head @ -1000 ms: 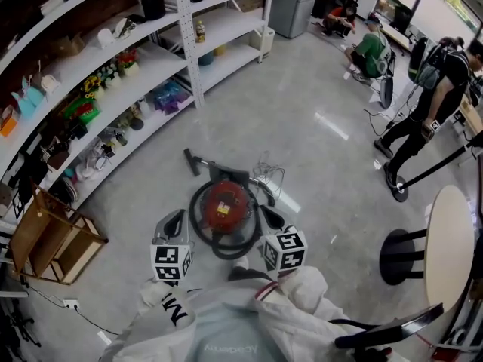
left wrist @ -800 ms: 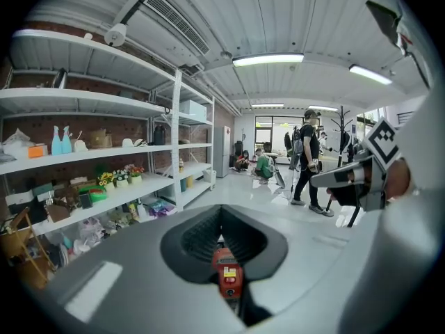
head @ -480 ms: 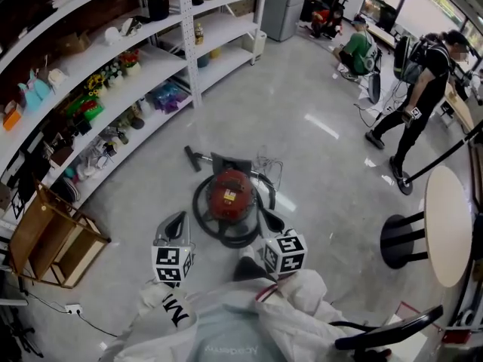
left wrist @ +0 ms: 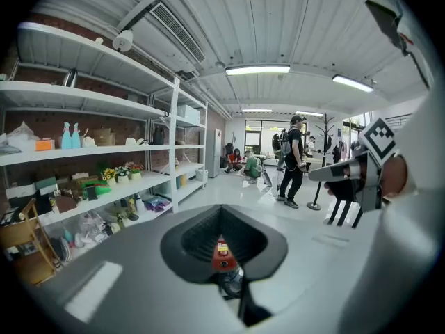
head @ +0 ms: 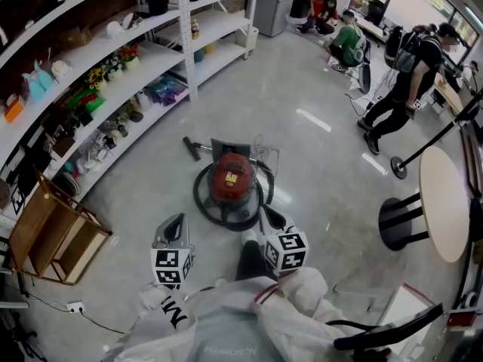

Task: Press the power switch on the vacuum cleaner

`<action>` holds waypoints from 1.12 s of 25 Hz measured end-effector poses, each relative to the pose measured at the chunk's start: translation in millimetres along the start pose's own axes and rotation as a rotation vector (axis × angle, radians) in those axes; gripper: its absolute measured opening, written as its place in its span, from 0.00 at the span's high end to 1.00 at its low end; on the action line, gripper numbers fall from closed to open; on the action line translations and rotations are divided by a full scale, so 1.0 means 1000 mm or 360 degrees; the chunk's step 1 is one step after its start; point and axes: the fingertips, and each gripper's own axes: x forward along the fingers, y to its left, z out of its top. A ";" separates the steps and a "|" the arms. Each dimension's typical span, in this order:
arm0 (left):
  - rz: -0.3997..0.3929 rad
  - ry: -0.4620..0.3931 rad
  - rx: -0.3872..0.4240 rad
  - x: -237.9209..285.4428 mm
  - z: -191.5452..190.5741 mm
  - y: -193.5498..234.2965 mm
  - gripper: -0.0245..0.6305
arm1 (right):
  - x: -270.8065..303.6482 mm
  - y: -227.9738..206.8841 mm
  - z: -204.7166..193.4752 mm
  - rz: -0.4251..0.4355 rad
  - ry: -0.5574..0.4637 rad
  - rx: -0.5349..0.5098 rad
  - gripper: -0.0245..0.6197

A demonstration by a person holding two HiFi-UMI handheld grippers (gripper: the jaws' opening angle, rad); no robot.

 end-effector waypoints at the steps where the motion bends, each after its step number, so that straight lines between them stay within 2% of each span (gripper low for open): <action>1: -0.0003 -0.0004 0.0001 -0.005 -0.002 -0.001 0.96 | -0.004 0.003 -0.002 -0.0005 -0.0004 -0.0002 0.96; 16: -0.0100 -0.0001 0.0062 -0.038 -0.010 -0.018 0.96 | -0.042 0.030 -0.016 -0.0059 -0.0008 0.0007 0.96; 28: -0.0172 0.0069 0.0049 -0.036 -0.024 -0.043 0.96 | -0.060 0.019 -0.037 -0.0098 0.0061 0.0056 0.96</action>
